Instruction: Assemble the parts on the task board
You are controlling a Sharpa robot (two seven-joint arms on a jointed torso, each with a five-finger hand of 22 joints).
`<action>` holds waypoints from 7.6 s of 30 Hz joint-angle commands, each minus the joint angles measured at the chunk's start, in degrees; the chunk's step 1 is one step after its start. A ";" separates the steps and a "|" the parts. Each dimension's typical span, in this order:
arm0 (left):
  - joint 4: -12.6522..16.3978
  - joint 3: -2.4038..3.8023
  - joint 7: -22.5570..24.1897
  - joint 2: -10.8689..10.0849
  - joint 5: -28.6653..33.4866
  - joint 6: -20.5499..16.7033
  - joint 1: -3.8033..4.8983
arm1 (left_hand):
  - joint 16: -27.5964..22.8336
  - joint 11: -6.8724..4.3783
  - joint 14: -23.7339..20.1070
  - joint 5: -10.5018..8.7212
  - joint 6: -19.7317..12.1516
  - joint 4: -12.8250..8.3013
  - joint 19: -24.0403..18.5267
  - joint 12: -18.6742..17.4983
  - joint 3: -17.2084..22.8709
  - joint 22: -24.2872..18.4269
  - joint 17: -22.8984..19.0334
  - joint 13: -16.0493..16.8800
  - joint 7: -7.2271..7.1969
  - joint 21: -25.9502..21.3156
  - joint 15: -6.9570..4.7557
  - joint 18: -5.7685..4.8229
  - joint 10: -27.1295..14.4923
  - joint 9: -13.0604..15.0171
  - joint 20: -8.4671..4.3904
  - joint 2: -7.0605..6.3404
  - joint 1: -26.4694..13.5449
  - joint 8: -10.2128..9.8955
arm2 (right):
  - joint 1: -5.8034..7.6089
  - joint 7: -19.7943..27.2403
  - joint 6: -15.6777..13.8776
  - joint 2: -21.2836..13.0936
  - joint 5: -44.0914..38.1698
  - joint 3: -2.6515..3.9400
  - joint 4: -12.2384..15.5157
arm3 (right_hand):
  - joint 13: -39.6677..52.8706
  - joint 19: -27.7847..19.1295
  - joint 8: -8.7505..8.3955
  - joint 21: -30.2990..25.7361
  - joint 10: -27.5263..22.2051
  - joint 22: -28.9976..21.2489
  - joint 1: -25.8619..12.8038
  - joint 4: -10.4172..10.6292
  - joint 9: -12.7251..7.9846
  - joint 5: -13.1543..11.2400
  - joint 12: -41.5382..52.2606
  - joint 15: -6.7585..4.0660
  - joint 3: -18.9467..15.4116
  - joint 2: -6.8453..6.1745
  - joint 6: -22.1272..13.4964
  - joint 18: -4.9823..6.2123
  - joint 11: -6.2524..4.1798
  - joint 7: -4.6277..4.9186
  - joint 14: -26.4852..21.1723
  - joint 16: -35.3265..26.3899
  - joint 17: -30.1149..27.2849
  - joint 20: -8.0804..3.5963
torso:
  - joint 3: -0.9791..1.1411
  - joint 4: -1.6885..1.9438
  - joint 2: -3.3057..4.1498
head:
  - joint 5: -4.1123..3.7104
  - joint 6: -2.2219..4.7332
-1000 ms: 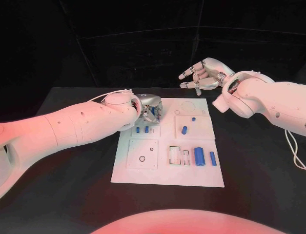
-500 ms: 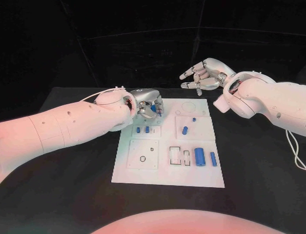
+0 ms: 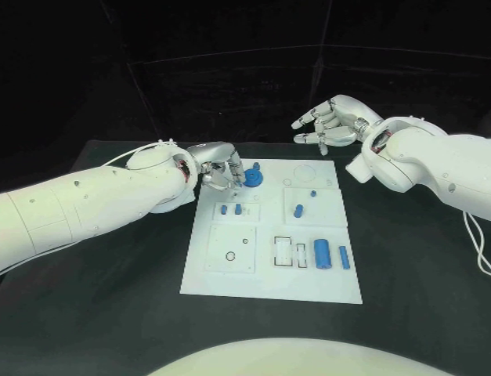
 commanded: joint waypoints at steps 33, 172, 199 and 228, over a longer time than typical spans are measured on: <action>-5.05 -0.87 -1.93 2.44 1.21 5.20 -0.48 | 0.30 -0.06 0.70 0.25 0.81 0.74 0.02 -1.23 -0.46 -0.11 -0.47 0.14 -0.38 0.01 -0.34 -1.07 1.05 0.08 0.32 -0.95 -2.78 -0.79 | 0.07 0.60 0.21 0.12 0.19 0.03 -0.02 | 0.07 0.14 0.29 -0.13 -0.36 0.06 -0.67 -0.02 -0.08 0.34 0.15 -0.39 0.33 0.10 -0.20 1.12 -0.02 0.00 2.36 -0.04 0.07 -0.13 | 0.04 -0.22 0.08 | 0.18 -0.19; 6.89 -1.19 27.39 -9.63 76.28 -3.80 -0.82 | -17.41 1.78 -14.05 0.28 -1.98 3.03 -11.76 -3.69 -5.40 -18.78 -34.27 0.15 1.51 -22.79 1.39 2.05 -1.77 -0.05 1.97 -0.17 -4.06 -3.85 | -8.45 -20.23 8.76 -2.35 -48.18 -0.21 6.59 | -57.45 1.42 -1.38 -0.36 -9.93 -0.96 -0.83 -4.07 0.14 -12.68 -54.22 0.29 22.64 -4.62 9.01 1.23 1.24 -0.13 2.29 -4.19 -4.91 0.32 | 0.05 -0.25 0.12 | -5.72 2.18; 6.61 -1.19 26.79 -9.56 76.28 -2.85 -0.83 | -17.62 1.89 -14.48 0.50 -2.22 1.99 -11.89 -3.57 -4.09 -19.01 -34.54 0.11 1.69 -23.16 1.40 2.07 -2.17 -0.05 1.93 0.57 -2.63 -3.75 | -9.17 -23.84 6.23 -1.52 -52.11 -0.20 7.48 | -58.47 2.76 -0.49 2.64 -5.05 3.03 -0.45 -5.13 0.48 -13.48 -53.33 -0.73 24.74 -3.79 12.83 0.71 -0.17 -1.29 2.65 -2.26 -2.73 -0.55 | 0.01 -0.22 0.02 | -5.66 1.79; 5.96 -1.18 26.55 -9.72 76.28 -3.32 -0.82 | -17.64 1.95 -14.53 0.49 -2.32 1.80 -11.91 -3.55 -4.00 -19.02 -34.59 0.10 1.77 -23.19 1.42 2.06 -2.26 -0.06 1.93 0.45 -2.57 -3.75 | -8.73 -23.46 -3.49 -8.22 -50.50 0.30 22.10 | -58.59 3.27 -0.55 3.45 -4.75 4.31 -0.54 -5.29 0.45 -14.28 -53.43 -0.82 24.83 -3.98 13.12 0.50 -0.24 -1.36 2.80 -1.68 -1.95 -0.67 | -0.06 -0.17 0.00 | -5.44 2.04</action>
